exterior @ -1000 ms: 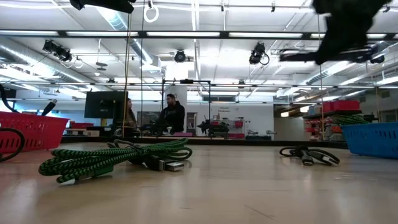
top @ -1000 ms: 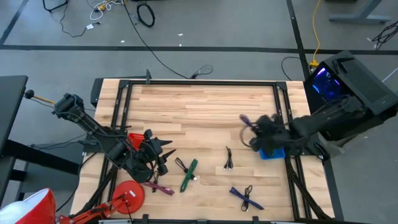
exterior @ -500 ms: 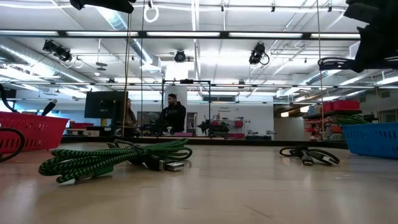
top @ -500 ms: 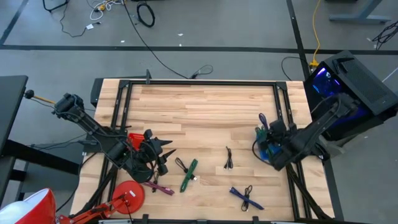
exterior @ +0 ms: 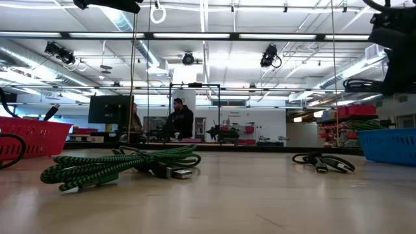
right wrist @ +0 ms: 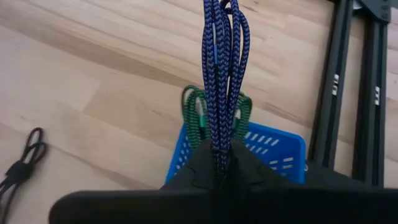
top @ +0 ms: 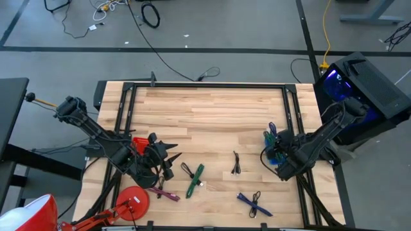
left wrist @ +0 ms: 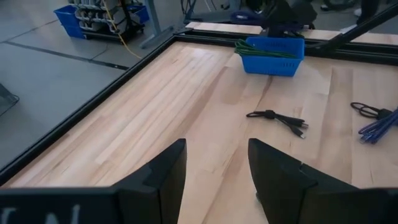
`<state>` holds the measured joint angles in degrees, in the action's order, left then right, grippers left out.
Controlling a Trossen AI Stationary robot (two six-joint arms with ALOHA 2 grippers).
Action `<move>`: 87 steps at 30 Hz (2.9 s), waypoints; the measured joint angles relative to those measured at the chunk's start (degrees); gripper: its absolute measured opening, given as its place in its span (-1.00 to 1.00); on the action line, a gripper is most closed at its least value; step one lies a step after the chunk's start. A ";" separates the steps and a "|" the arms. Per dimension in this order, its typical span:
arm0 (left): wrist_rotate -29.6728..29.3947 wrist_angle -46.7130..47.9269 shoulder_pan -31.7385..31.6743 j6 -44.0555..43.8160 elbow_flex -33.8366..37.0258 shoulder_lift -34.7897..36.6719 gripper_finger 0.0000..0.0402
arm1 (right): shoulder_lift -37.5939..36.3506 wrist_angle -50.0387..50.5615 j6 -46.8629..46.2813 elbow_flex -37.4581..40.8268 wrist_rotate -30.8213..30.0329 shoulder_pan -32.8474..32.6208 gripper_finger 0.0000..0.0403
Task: Pick & Place USB Port
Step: Put the top blue charger cable into the blue bin, then put the black charger cable into the red bin
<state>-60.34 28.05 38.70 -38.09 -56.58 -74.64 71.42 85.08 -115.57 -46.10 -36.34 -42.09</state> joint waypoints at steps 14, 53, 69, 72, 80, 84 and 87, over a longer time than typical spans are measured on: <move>-0.04 0.03 0.00 -0.21 0.00 0.01 -0.12 | 1.69 -4.11 -1.00 2.77 1.40 -0.87 -0.94; -0.03 0.04 -0.01 -0.23 0.00 0.01 -0.12 | 4.80 -3.72 -1.28 2.72 5.93 -0.87 -0.13; -1.21 -0.43 -0.02 -0.19 0.00 0.01 -0.12 | -8.10 -44.83 57.73 -2.61 -11.14 4.68 -0.14; -1.63 -0.52 -0.30 -0.21 0.00 -0.01 -0.12 | -5.32 -55.58 70.74 -2.61 -4.64 7.15 -0.14; -0.50 -0.79 -1.03 -0.22 0.00 0.01 -0.12 | 4.71 -51.52 63.24 -2.57 4.22 13.15 -0.18; -0.46 -0.81 -1.05 -0.23 -0.02 0.01 -0.12 | 9.63 -53.71 61.57 -2.55 7.46 14.50 -0.20; -0.15 -0.81 -1.04 -0.21 -0.01 0.01 -0.12 | 12.44 -53.78 60.10 -2.55 9.65 14.83 -0.21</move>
<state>-60.49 27.24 37.66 -38.30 -56.59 -74.64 83.86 31.30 -55.47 -48.64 -26.70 -27.25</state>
